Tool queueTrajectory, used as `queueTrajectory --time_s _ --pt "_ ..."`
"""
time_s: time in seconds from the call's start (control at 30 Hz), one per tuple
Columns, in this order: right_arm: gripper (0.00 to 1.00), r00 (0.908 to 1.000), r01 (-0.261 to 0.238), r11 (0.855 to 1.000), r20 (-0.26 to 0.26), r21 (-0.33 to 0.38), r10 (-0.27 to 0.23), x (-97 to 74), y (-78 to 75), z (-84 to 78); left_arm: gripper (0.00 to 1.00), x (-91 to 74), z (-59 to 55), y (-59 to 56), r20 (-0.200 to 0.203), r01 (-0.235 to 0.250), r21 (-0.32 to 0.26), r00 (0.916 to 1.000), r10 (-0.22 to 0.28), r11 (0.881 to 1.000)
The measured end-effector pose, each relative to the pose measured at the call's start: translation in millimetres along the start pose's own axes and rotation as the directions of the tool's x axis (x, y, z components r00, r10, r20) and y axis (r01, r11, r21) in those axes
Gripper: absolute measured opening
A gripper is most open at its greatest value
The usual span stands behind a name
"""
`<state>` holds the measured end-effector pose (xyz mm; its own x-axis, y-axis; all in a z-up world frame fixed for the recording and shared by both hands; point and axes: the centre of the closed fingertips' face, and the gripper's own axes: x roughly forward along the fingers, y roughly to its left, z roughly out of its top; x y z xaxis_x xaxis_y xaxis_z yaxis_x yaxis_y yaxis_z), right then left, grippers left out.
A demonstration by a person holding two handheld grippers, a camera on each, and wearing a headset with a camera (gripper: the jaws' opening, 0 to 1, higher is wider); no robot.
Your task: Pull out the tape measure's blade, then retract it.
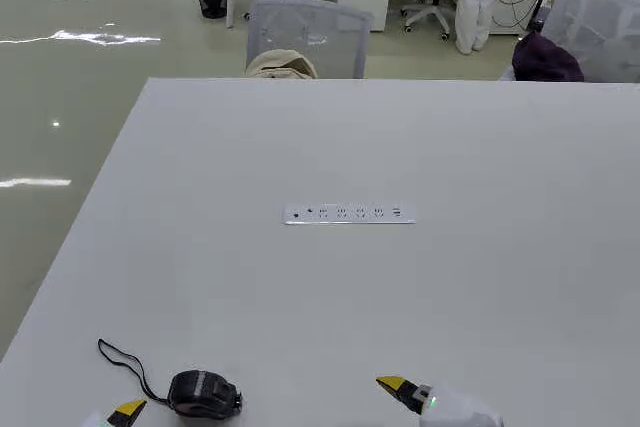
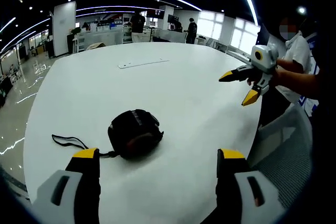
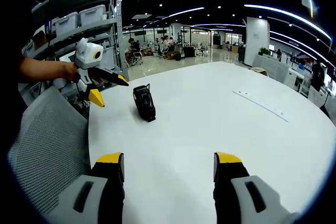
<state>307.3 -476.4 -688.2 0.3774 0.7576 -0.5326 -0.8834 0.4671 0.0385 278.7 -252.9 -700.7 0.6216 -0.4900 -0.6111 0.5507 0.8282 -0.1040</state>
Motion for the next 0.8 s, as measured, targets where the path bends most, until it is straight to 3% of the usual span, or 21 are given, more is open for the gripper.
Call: queueTrajectory --time_s 0.1,0.37,0.8 --pt "0.72 0.9998 0.018 1.000 0.004 0.011 -0.018 -10.0 -2.5 -1.8 0.93 -2.6 -2.0 -2.3 -0.009 0.005 0.017 0.9999 -0.005 1.000" --pt "0.81 0.9993 0.036 0.999 0.011 0.029 -0.037 -28.5 -5.6 -8.3 0.98 -9.4 0.2 -4.1 0.014 0.017 0.032 0.9998 -0.017 0.999" --pt "0.89 0.9990 0.030 0.999 0.032 0.038 -0.031 -38.7 -7.4 -12.7 0.99 -17.9 4.8 -3.7 0.053 0.041 0.067 0.9976 -0.044 0.997"
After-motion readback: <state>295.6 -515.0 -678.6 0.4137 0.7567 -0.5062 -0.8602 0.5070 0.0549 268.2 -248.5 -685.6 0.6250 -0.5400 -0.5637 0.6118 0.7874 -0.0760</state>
